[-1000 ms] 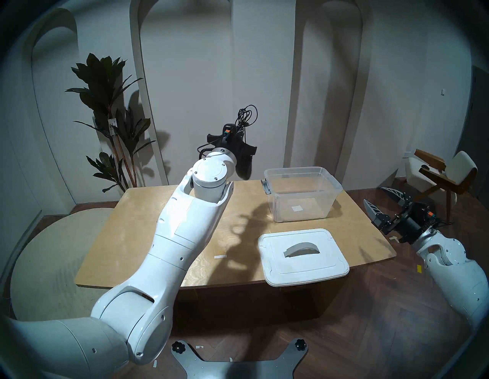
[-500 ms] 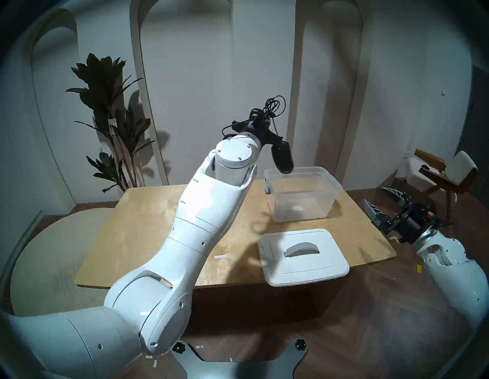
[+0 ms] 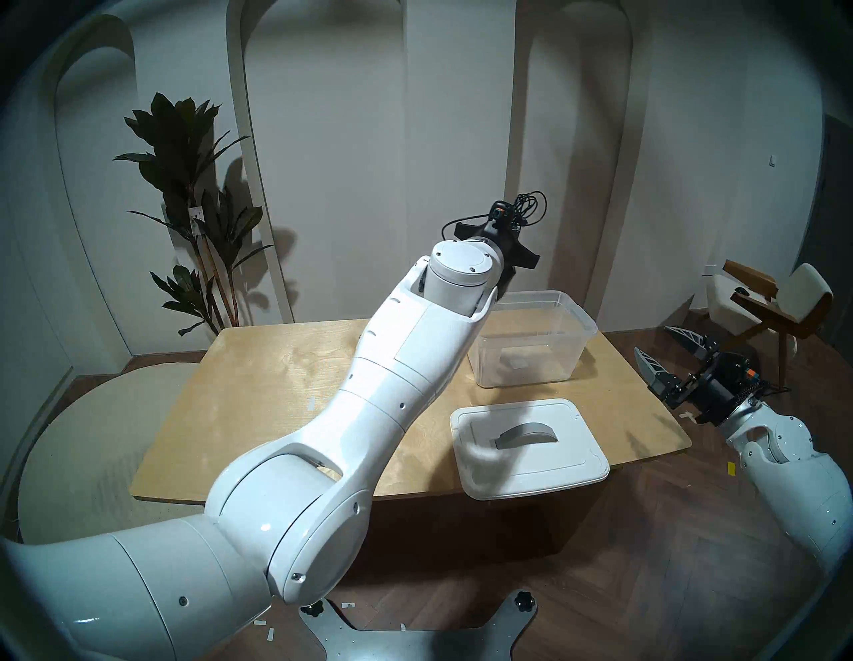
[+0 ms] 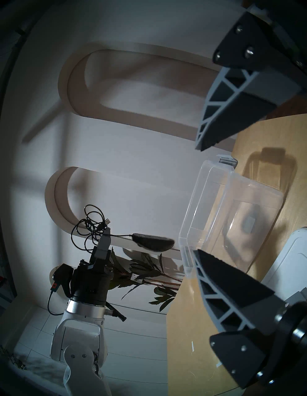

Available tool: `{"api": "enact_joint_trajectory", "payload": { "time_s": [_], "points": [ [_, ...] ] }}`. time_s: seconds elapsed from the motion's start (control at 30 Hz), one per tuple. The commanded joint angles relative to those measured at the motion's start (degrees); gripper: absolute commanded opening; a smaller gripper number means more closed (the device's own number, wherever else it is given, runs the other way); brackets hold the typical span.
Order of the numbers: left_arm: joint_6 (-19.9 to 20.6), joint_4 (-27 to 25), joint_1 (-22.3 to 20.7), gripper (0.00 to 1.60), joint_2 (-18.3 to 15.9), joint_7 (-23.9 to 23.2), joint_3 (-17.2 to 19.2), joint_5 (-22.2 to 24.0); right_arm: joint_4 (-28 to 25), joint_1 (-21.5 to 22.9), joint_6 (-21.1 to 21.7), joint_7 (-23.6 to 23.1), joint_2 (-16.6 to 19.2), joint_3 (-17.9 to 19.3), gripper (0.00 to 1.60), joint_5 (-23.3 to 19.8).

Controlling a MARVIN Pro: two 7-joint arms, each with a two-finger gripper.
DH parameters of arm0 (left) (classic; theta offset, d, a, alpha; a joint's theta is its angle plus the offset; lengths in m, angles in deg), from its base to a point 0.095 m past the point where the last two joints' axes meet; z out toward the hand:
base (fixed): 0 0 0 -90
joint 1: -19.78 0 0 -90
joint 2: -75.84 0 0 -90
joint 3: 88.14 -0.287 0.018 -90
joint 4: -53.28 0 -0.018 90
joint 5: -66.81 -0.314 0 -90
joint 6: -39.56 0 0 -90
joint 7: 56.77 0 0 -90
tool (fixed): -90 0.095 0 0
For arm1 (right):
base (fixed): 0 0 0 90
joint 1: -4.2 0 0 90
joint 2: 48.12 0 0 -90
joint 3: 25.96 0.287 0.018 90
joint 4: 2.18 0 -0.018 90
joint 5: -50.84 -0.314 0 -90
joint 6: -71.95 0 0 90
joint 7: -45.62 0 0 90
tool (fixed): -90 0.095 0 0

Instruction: Open a storage container and put mouse inside

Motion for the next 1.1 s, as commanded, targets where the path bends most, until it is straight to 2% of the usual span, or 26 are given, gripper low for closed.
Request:
{"api": "enact_joint_trajectory", "payload": {
  "time_s": [0.0,0.27,0.43,0.6,0.63,0.77,0.8,0.9,0.93,0.97,1.0,1.07],
  "points": [
    [-1.1,4.6,-5.8,0.00,2.2,-0.2,-0.9,1.1,-0.2,0.4,-0.2,0.0,0.3,0.6,1.60,-0.1],
    [-1.4,13.4,-9.2,0.00,2.2,-0.5,-2.6,2.4,-0.2,0.4,-0.2,0.0,0.3,0.5,1.60,-0.1],
    [-1.4,16.8,-10.6,0.00,2.2,-0.3,-2.2,3.3,-0.1,0.5,-0.2,0.1,0.3,0.4,1.60,-0.1],
    [-1.5,17.6,-13.4,0.00,2.2,-1.3,-1.4,5.8,-0.1,0.5,-0.2,0.1,0.3,0.3,1.60,-0.1],
    [-1.8,16.7,-12.8,0.00,2.2,-1.2,-1.3,6.0,-0.1,0.5,-0.2,0.1,0.3,0.3,1.60,-0.1],
    [-1.8,16.3,-15.2,0.00,2.2,-2.3,-1.2,7.7,-0.1,0.5,-0.2,0.1,0.3,0.3,1.60,-0.1],
    [-2.1,15.2,-14.5,0.00,2.2,-2.3,-1.1,7.7,-0.1,0.5,-0.2,0.1,0.3,0.3,1.60,-0.1],
    [-2.0,16.4,-17.1,0.00,2.2,-3.1,-1.3,8.8,-0.1,0.6,-0.2,0.1,0.3,0.3,1.60,-0.1],
    [-2.3,15.6,-16.1,0.00,2.2,-3.0,-1.0,9.0,-0.1,0.6,-0.2,0.1,0.3,0.3,1.60,-0.1],
    [-2.1,17.0,-17.6,0.00,2.2,-3.1,-1.0,9.4,-0.1,0.6,-0.2,0.1,0.3,0.3,1.60,-0.1],
    [-2.5,16.2,-16.5,0.00,2.2,-2.8,-0.7,9.2,-0.1,0.6,-0.2,0.1,0.3,0.3,1.60,-0.1],
    [-2.6,18.3,-18.2,0.00,2.2,-2.5,-0.7,9.4,-0.1,0.6,-0.2,0.1,0.3,0.3,1.60,-0.1]
  ]
}}
